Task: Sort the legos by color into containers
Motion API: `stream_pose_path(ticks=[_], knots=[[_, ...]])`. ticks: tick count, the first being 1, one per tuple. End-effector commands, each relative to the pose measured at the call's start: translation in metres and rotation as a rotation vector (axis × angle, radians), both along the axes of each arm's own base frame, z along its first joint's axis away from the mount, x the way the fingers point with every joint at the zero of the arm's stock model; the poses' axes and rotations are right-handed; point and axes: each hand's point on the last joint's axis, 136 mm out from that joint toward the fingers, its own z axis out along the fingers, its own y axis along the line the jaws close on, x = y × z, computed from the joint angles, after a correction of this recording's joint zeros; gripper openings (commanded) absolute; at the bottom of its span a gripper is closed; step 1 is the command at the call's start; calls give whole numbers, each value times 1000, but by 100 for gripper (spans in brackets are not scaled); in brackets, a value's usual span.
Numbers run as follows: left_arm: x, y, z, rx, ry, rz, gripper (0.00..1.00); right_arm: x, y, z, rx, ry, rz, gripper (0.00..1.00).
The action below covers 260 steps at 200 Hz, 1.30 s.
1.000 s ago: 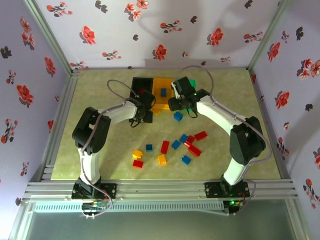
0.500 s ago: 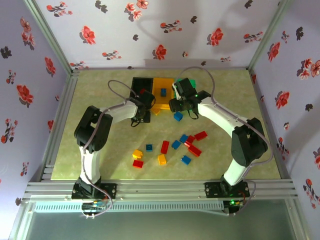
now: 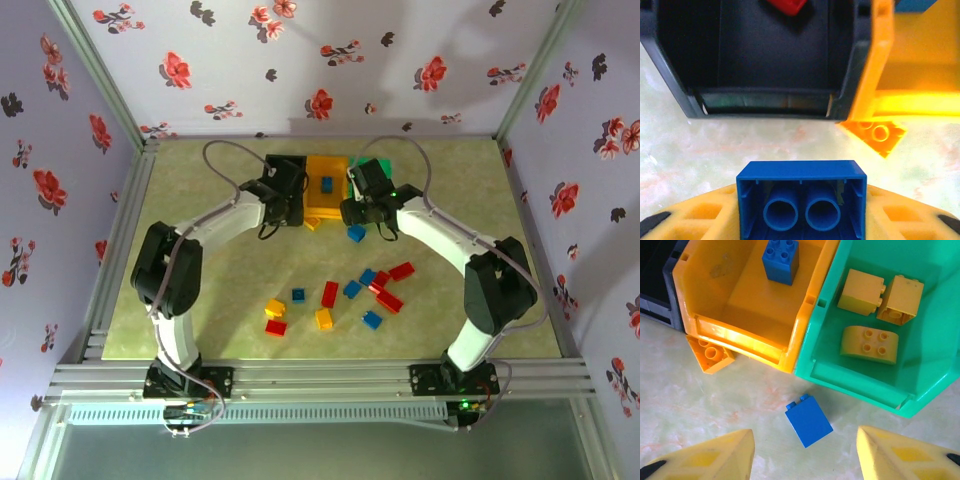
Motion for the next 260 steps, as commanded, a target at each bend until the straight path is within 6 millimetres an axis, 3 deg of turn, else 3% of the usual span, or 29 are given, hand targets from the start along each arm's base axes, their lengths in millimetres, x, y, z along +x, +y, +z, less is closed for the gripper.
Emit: stream_pose_path(ticks=[1, 67, 155, 196, 224, 260], knots=[[3, -1, 28, 15, -45, -37, 37, 1, -7, 14, 15, -44, -39, 57], [35, -25, 54, 1, -120, -85, 37, -6, -18, 22, 9, -77, -54, 57], [72, -76, 41, -33, -151, -182, 37, -23, -36, 23, -12, -85, -90, 57], [82, -94, 31, -60, -147, -209, 45, -30, -42, 17, -15, -71, -104, 58], [87, -99, 25, -58, -141, -218, 59, -34, -44, 12, -19, -60, -107, 58], [87, -99, 41, -63, -163, -228, 68, -42, -43, 2, -6, -26, -95, 58]])
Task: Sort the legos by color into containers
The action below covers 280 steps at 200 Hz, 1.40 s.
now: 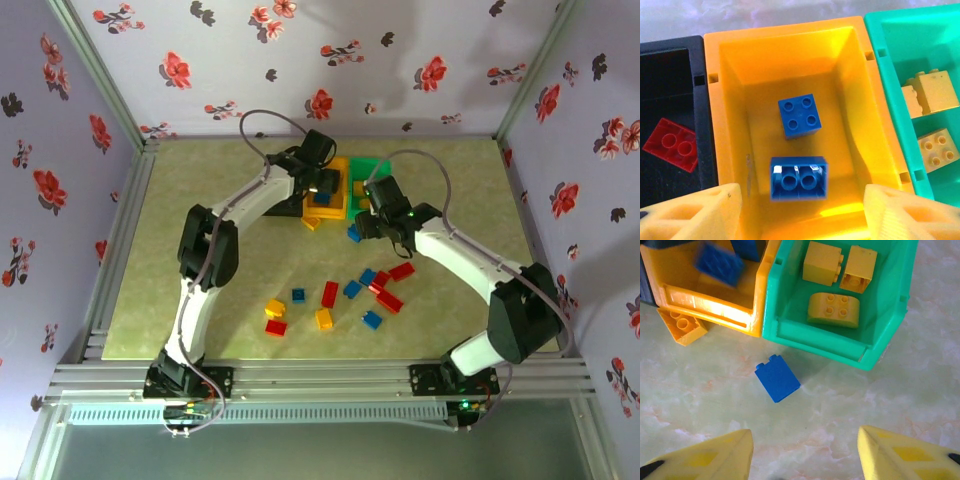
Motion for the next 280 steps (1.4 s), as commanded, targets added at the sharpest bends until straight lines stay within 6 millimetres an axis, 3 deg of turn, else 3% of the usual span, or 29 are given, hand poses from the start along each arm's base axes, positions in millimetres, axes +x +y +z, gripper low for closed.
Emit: stream_pose_path(ticks=[1, 17, 41, 90, 118, 151, 198, 280], knots=[[-1, -6, 17, -8, -25, -32, 68, -6, -5, -1, 24, 9, -28, 58], [-5, -1, 30, -14, -42, -29, 69, -10, 7, -7, 87, 24, -1, 58], [-17, 11, 52, -20, -79, -24, 70, -15, 39, -15, 198, 32, 67, 60], [-50, 61, 82, 3, -128, 36, 73, -9, 101, -40, 227, 55, 135, 63], [-68, 90, 94, 15, -151, 78, 74, 0, 123, -59, 215, 73, 153, 65], [-83, 114, 100, 20, -163, 121, 75, 13, 133, -78, 192, 90, 143, 69], [-95, 135, 97, 19, -158, 169, 75, 30, 127, -98, 141, 111, 110, 73], [-101, 142, 93, 14, -149, 188, 75, 56, 127, -112, 151, 125, 149, 74]])
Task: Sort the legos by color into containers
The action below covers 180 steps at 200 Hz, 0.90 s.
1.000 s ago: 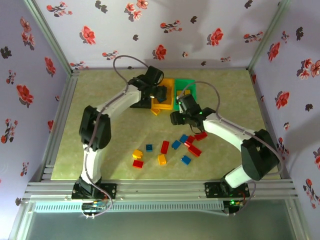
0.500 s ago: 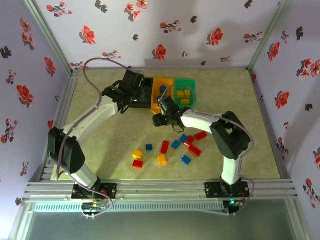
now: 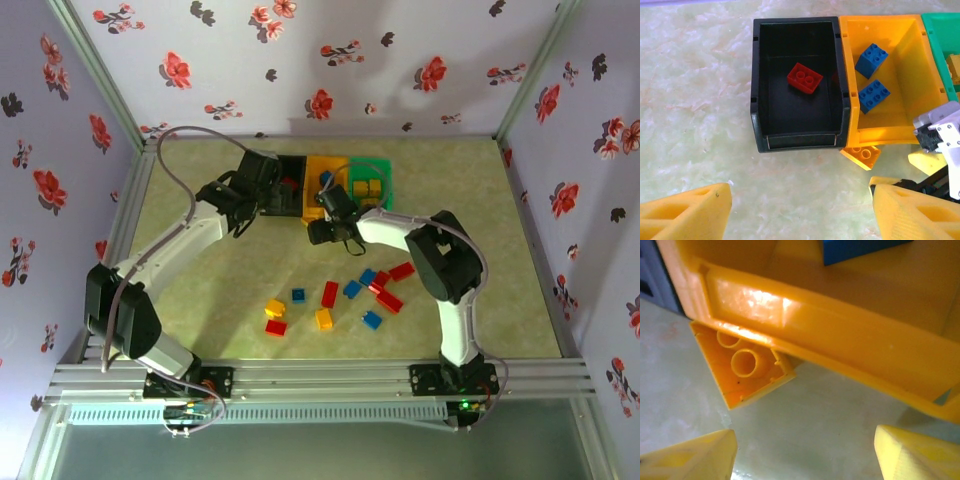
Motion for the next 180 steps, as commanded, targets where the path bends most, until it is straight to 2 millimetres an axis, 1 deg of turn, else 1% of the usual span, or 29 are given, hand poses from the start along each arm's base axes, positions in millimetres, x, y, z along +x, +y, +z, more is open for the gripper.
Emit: stream_pose_path(ticks=[1, 25, 51, 94, 143, 180], knots=[[0, 11, 9, -9, -27, 40, 75, 11, 7, 4, 13, -21, 36, 74], [0, 11, 9, -9, -27, 40, 75, 16, 8, 1, 2, -23, 53, 74], [0, 12, 8, -8, -25, 42, 75, 21, 12, 4, -1, -29, 79, 74], [0, 12, 8, -8, -25, 44, 75, 23, 22, 5, 14, -21, 114, 73], [0, 12, 7, -5, -22, 42, 75, 29, 26, 0, 3, -31, 54, 71], [0, 13, 4, -5, -17, 45, 75, 28, 37, 2, -28, -73, 28, 70]])
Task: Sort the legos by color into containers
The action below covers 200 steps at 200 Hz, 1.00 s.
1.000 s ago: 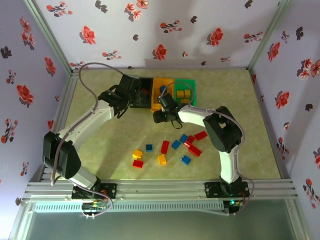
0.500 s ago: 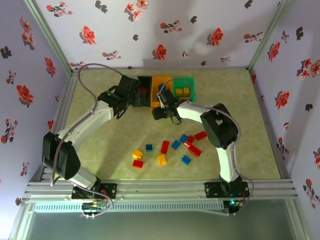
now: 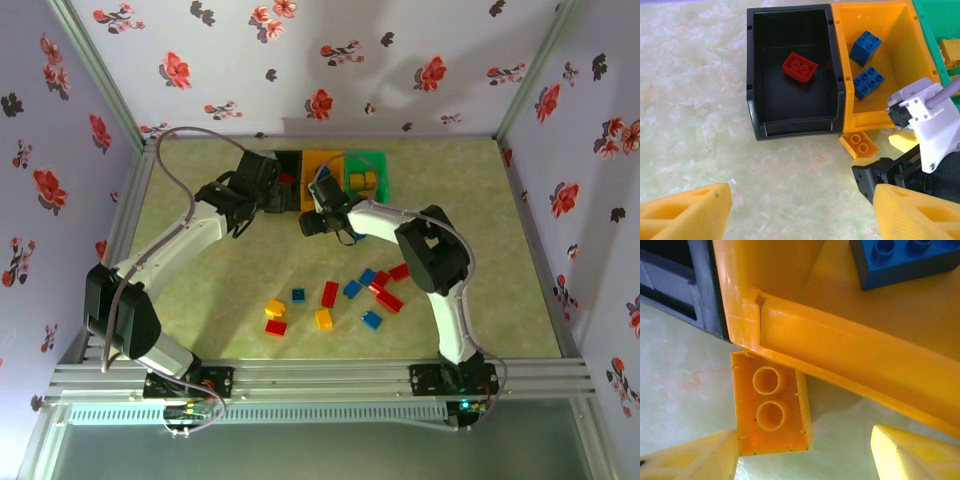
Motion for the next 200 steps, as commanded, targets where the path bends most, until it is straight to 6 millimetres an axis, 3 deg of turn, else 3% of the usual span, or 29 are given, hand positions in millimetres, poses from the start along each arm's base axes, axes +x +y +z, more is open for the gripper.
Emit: stream_pose_path(ticks=[1, 89, 151, 200], knots=[[0, 10, 7, -8, -23, 40, 75, 4, 9, 2, -24, -39, -39, 70], [-4, 12, 8, -19, -32, 44, 75, 13, 12, -5, -29, -64, -131, 55], [-7, 14, 9, -25, -36, 47, 75, 10, 18, -6, -10, -59, -94, 34], [-9, 15, 13, -28, -43, 44, 75, -5, 16, 16, -5, -62, -14, 19]])
